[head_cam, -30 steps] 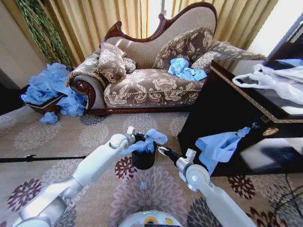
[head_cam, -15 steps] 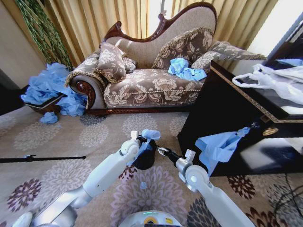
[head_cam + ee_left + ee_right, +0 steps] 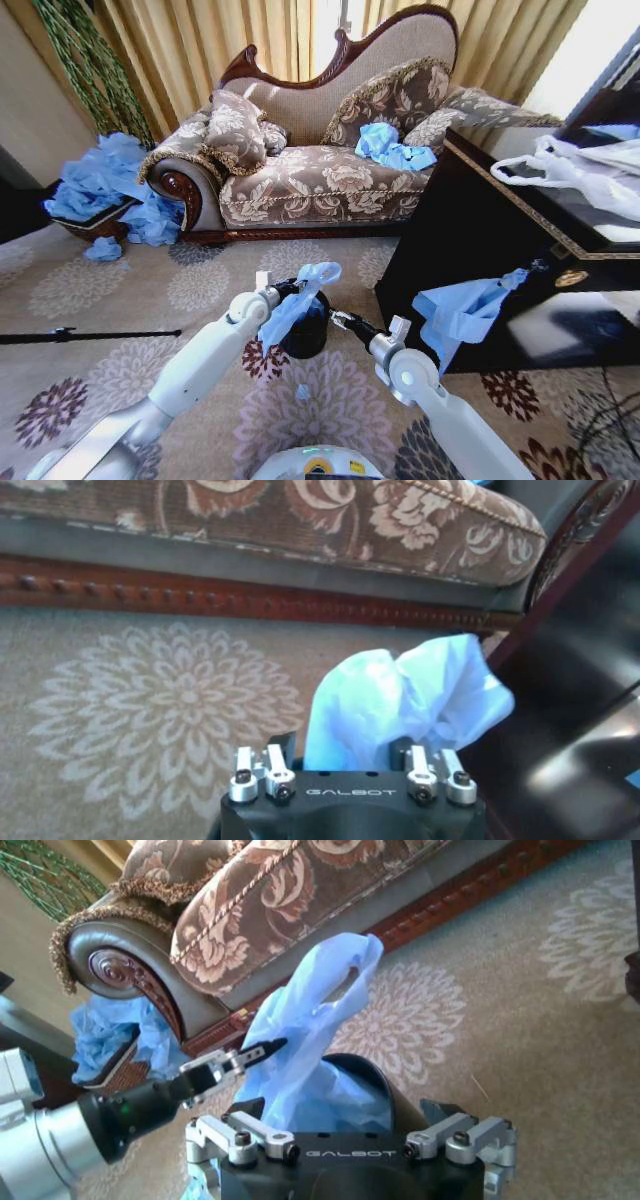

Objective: Place a garbage bag over the trash bin.

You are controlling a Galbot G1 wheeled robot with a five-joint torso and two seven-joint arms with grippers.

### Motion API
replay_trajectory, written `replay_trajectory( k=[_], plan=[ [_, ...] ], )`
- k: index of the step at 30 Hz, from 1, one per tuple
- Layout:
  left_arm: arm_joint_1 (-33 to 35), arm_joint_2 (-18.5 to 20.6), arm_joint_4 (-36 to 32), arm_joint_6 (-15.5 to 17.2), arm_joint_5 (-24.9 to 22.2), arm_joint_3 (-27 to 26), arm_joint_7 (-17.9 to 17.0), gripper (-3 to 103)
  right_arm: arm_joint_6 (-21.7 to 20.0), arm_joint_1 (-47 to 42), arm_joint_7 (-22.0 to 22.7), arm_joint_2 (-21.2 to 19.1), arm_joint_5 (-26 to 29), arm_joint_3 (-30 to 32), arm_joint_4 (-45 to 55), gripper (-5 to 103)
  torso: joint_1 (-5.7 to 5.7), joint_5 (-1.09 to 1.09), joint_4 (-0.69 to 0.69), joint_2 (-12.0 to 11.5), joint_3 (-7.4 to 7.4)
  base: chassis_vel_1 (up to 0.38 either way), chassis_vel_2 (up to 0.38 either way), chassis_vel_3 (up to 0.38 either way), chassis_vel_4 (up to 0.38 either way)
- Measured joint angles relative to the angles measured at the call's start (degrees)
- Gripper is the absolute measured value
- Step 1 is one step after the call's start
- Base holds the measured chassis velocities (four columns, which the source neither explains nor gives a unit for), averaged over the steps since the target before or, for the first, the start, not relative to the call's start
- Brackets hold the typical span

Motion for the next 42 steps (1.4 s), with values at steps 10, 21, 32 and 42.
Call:
replay_trajectory(
  k=[10, 21, 32, 42],
  plan=[
    [1.0, -0.1, 1.1, -0.9, -1.3, -0.9, -0.2, 96, 2.2, 2.8, -5.0, 2.9, -0.5, -2.2, -4.5, 100, 0.0, 0.01, 0.0, 0.0, 0.0, 0.0, 0.0, 0.0, 0.0],
    [1.1, -0.6, 1.6, -1.8, -1.1, -0.7, -2.3, 77, 3.4, 4.9, -5.9, 5.4, -1.0, -7.0, -6.7, 100, 0.0, 0.0, -0.01, 0.0, 0.0, 0.0, 0.0, 0.0, 0.0],
    [1.1, -0.3, 0.8, -2.1, -1.1, -0.6, -3.9, 33, 4.0, 7.8, -3.6, 8.6, -2.0, -9.6, -10.8, 100, 0.0, 0.0, 0.0, 0.0, 0.0, 0.0, 0.0, 0.0, 0.0],
    [1.6, 0.1, -0.7, -2.1, -1.2, -0.8, -4.6, 1, 4.2, 10.5, 1.9, 10.7, -1.8, -11.4, -13.6, 100, 0.0, 0.01, 0.0, 0.0, 0.0, 0.0, 0.0, 0.0, 0.0]
  ],
)
